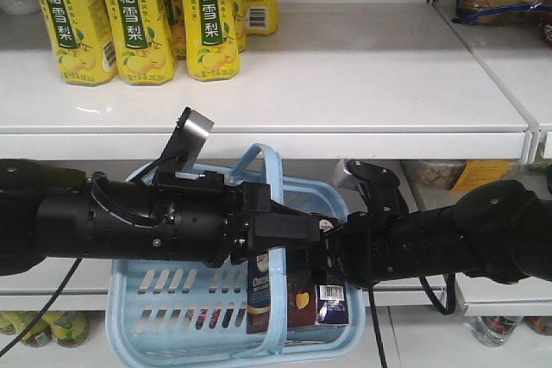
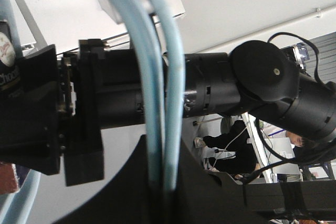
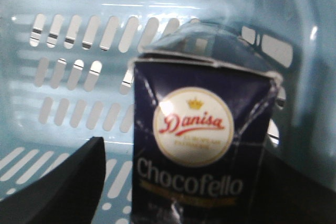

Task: Left arm holds basket, right arm returns cookies
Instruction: 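Lower the right gripper around the Chocofello box and close on it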

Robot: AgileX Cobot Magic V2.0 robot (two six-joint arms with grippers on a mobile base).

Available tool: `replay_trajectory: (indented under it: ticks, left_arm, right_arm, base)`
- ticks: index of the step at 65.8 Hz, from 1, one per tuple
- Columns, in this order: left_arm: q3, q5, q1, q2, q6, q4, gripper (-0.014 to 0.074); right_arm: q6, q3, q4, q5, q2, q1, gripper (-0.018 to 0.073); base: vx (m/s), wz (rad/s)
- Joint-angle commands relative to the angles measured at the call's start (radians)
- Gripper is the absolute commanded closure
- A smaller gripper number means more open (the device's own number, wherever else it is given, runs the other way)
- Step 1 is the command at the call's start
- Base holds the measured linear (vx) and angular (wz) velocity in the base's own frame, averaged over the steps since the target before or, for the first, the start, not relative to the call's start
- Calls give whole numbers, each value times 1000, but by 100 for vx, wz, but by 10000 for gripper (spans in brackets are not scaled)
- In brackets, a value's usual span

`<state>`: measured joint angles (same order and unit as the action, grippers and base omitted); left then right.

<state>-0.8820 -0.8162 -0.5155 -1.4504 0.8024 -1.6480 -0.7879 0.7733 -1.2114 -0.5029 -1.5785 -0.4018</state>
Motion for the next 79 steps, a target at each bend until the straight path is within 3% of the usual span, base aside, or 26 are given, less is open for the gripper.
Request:
replay_trajectory:
  ticks: [1,21,55,79]
  left_arm:
    - [-40,-57,-3,43,19,-125,599]
    - [-40,-57,-3,43,19,-125,599]
    - [-40,-57,-3,43,19,-125,599]
    - [-40,-57,-3,43,19,-125,599]
  right_arm:
    - [-11,35,10,11,4,2,101]
    - [-20,37,53,-6,-50,2,160]
    - [-24,37,34,6,-52,3,459]
    - [12,29,35,16,37,3,471]
  base:
    - [0,0]
    - [0,0]
    - [0,0]
    - [0,0]
